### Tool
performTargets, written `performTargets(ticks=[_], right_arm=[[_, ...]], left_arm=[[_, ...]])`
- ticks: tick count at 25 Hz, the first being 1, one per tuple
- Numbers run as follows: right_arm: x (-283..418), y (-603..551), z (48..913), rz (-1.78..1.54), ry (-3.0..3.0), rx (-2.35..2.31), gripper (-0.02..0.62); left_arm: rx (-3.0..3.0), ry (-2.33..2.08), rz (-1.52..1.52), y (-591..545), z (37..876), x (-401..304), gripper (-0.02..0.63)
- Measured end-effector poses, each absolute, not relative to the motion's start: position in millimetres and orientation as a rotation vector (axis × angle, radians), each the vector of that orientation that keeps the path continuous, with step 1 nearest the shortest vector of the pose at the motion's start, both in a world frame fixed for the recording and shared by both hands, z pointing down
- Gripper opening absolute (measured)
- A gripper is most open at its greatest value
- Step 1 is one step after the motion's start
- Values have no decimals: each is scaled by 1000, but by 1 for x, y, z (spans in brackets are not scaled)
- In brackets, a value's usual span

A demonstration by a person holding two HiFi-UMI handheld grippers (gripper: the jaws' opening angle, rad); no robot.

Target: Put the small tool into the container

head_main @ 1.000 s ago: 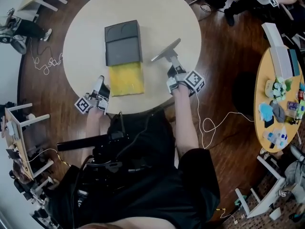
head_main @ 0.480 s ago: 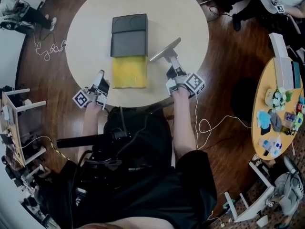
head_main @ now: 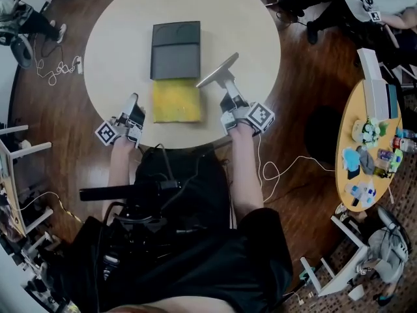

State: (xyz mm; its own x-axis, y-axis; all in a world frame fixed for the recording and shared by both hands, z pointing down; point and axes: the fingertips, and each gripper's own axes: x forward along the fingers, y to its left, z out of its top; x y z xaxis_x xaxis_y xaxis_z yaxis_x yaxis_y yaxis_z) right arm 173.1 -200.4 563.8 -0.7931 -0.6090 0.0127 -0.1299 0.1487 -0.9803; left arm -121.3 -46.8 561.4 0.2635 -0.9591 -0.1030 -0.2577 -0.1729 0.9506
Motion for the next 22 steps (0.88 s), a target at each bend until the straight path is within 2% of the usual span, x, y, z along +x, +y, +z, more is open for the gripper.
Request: performTargets(ticks=[22], right_arm=[[75,-145,554,-1840,2229,-553,0]], left_arm=[[1600,-1039,-1044,-60,574,-135,6]])
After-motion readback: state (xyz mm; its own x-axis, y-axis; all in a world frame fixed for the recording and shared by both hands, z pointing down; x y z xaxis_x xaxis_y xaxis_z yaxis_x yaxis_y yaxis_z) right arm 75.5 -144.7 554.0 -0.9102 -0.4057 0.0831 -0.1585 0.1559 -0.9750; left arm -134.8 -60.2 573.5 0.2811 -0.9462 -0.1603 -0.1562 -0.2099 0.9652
